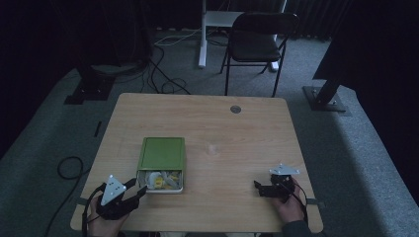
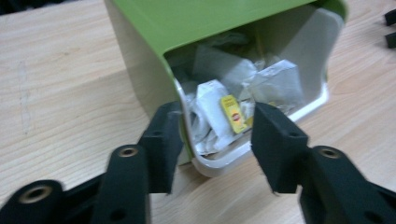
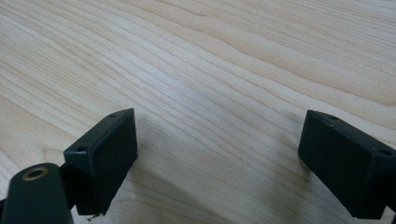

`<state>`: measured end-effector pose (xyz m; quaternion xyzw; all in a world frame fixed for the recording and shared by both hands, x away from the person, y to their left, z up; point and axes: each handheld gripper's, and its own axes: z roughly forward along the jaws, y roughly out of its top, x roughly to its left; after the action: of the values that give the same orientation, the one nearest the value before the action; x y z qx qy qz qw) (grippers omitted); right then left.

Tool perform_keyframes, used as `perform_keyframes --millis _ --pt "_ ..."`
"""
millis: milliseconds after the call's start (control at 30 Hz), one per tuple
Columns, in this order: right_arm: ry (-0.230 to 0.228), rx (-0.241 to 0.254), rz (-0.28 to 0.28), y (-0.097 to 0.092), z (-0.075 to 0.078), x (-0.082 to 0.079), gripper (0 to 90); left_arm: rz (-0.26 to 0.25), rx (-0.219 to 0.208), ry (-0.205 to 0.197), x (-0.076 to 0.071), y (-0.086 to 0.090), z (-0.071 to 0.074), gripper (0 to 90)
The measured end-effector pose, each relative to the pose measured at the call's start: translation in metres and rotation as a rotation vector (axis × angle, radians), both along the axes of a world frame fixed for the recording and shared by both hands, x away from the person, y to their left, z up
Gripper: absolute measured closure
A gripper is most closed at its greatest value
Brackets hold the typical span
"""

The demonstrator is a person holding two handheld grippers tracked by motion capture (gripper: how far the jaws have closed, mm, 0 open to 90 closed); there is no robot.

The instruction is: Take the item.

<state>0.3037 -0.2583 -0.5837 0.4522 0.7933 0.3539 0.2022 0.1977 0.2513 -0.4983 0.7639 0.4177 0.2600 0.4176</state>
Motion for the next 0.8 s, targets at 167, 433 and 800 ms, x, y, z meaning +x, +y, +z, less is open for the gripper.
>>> perform_keyframes --millis 167,433,800 --pt "0.000 0.000 0.000 0.000 0.000 0.000 11.2 -0.040 0.006 -0.006 -0.003 -0.008 0.003 58.0" --pt "0.000 0.000 0.000 0.000 0.000 0.000 11.2 -0.131 0.045 0.029 0.012 -0.035 -0.006 64.9" --pt "0.000 0.000 0.000 0.000 0.000 0.000 11.3 -0.150 0.103 0.070 0.033 -0.056 -0.022 79.0"
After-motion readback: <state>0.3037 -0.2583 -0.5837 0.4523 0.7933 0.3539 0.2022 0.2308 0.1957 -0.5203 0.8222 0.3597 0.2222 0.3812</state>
